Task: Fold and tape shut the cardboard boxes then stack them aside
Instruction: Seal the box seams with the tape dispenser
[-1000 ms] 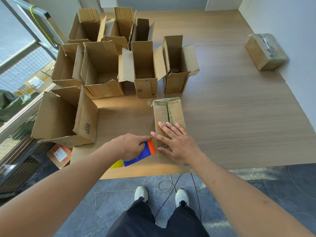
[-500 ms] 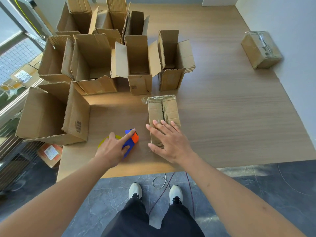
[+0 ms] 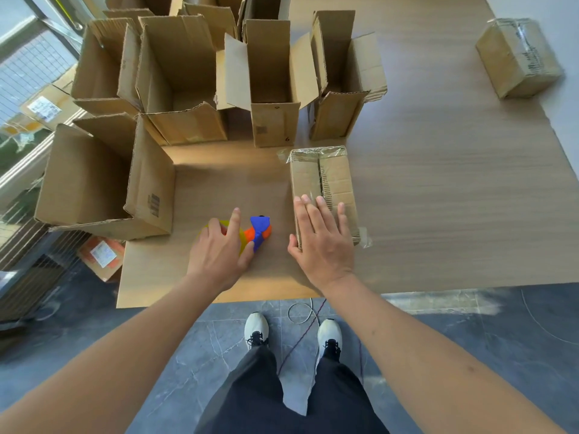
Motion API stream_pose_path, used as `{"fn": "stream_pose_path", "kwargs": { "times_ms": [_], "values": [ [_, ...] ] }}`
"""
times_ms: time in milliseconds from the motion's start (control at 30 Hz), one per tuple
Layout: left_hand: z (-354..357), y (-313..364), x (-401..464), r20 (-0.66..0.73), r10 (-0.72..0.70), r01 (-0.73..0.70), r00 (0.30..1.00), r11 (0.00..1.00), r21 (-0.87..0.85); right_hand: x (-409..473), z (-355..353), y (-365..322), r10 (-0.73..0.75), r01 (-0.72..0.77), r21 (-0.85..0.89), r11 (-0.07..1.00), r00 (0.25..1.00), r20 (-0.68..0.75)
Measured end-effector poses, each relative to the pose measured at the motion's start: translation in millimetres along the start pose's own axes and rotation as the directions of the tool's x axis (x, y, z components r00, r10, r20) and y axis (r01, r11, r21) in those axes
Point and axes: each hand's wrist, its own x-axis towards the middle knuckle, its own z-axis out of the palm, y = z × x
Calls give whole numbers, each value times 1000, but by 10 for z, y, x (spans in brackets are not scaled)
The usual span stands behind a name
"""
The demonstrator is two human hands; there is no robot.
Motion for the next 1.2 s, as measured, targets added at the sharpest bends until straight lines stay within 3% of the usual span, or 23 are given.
{"fn": "stream_pose_path", "kwargs": {
  "times_ms": [133,300,400,533,633,733,967,1067,1200],
  "values": [
    [-79,39,-8,-14,48,-48,999,999,-4,5,-35,-17,5,-5,-13,1000,1000,29],
    [-252,211,25,-79,198,-205,977,975,-90,36,-298,66,-36,-3,102,995,925,379],
    [-281,350,47,-175,335,-361,926,921,-144,95,-474,227,-110,-37,292,956,877,468],
    [-284,628,32,-124,476,-492,871,847,-201,33,-628,457,-130,-7,369,930,929,347],
    [-246,777,8,-95,497,-505,862,857,-97,-141,-605,636,-72,44,278,960,993,91],
    [-170,864,18,-153,491,-499,857,866,-16,-306,-487,784,-109,111,208,972,994,-19],
    [-38,836,111,-168,537,-553,827,831,-64,-355,-329,991,-77,66,382,922,997,12],
    [-46,776,143,-178,551,-568,815,821,-56,-329,-337,1057,19,-47,491,870,998,62],
    [-47,812,111,-182,534,-548,826,835,-37,-374,-369,1018,135,-177,475,862,983,121]
  ]
}}
